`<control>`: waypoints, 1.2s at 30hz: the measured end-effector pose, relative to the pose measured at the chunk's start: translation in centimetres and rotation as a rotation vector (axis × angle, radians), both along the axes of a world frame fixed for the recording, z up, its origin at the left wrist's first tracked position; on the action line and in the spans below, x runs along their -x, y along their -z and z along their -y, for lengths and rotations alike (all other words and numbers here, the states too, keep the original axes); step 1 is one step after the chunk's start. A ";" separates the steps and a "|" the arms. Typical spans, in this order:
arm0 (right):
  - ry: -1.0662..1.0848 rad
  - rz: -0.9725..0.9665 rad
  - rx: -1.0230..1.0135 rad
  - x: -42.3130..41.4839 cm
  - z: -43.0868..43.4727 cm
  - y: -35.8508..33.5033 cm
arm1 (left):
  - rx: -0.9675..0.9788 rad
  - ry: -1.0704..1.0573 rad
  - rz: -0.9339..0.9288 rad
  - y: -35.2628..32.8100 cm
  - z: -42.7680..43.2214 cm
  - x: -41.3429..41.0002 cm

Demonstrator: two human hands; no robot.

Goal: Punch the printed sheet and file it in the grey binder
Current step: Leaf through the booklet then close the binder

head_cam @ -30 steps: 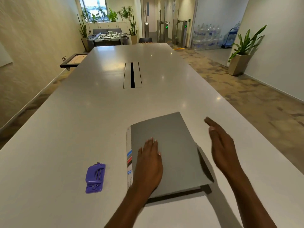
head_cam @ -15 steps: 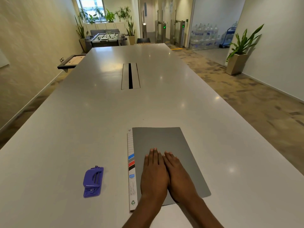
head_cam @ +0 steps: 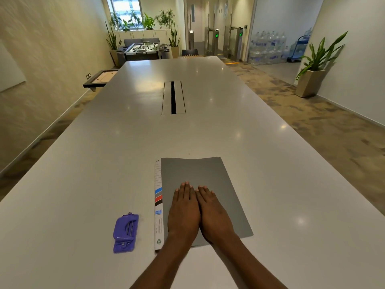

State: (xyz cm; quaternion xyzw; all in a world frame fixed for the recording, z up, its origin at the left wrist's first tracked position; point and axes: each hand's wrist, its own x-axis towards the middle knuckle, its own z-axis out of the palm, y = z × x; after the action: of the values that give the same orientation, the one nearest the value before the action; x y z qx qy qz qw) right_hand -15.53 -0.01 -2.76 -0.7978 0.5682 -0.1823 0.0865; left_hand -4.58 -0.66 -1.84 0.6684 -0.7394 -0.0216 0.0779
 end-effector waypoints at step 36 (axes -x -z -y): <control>0.059 0.063 0.094 -3.5 9.6 -2.2 | 0.161 0.027 -0.072 -1.6 9.8 -4.4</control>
State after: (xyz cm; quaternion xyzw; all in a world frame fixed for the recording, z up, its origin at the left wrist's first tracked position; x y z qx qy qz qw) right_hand -12.02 -9.58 -0.59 -0.7778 0.5792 -0.2362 0.0616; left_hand -0.17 -10.47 -0.25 0.6488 -0.7444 0.0128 0.1574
